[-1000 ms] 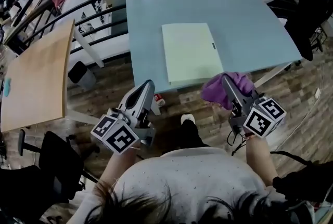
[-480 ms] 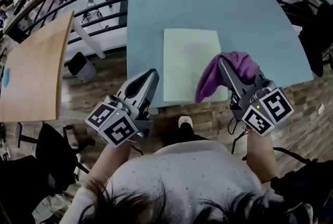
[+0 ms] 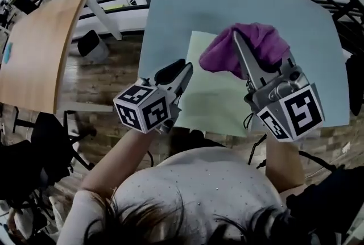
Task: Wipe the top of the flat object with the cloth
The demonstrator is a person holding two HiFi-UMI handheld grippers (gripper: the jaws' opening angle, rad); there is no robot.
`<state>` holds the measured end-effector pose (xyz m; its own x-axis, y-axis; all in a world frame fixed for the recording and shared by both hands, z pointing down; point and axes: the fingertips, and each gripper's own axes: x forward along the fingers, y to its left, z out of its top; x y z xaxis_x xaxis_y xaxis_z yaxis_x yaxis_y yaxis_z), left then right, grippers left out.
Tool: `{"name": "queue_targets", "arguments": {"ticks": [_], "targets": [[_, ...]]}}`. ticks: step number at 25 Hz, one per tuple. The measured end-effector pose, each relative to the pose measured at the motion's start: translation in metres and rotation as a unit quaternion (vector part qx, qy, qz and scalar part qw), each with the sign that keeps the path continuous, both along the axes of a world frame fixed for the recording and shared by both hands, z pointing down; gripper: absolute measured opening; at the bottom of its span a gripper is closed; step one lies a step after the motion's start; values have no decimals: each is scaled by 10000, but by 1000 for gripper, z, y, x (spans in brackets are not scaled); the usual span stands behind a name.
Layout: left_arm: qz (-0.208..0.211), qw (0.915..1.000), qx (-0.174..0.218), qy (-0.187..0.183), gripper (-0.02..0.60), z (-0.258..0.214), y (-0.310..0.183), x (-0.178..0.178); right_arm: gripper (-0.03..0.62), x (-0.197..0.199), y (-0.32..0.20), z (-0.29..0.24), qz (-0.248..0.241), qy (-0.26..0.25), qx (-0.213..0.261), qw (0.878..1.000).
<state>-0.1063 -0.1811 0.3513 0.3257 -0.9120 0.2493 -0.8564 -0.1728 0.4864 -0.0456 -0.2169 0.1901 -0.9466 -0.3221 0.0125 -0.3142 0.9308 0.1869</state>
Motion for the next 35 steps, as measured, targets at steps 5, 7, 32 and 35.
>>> {"name": "queue_targets", "arguments": {"ticks": [5, 7, 32, 35], "targets": [[-182, 9958, -862, -251, 149, 58, -30, -7, 7, -39, -31, 7, -455, -114, 150, 9988], [-253, 9937, -1063, -242, 165, 69, -39, -8, 8, -54, -45, 30, -542, 223, 121, 9982], [-129, 9815, -1752, 766, 224, 123, -56, -6, 8, -83, -99, 252, -484, 3049, -1132, 9444], [-150, 9813, -1756, 767, 224, 125, -55, -7, 7, -61, -108, 254, -186, 3158, -1051, 9428]]}}
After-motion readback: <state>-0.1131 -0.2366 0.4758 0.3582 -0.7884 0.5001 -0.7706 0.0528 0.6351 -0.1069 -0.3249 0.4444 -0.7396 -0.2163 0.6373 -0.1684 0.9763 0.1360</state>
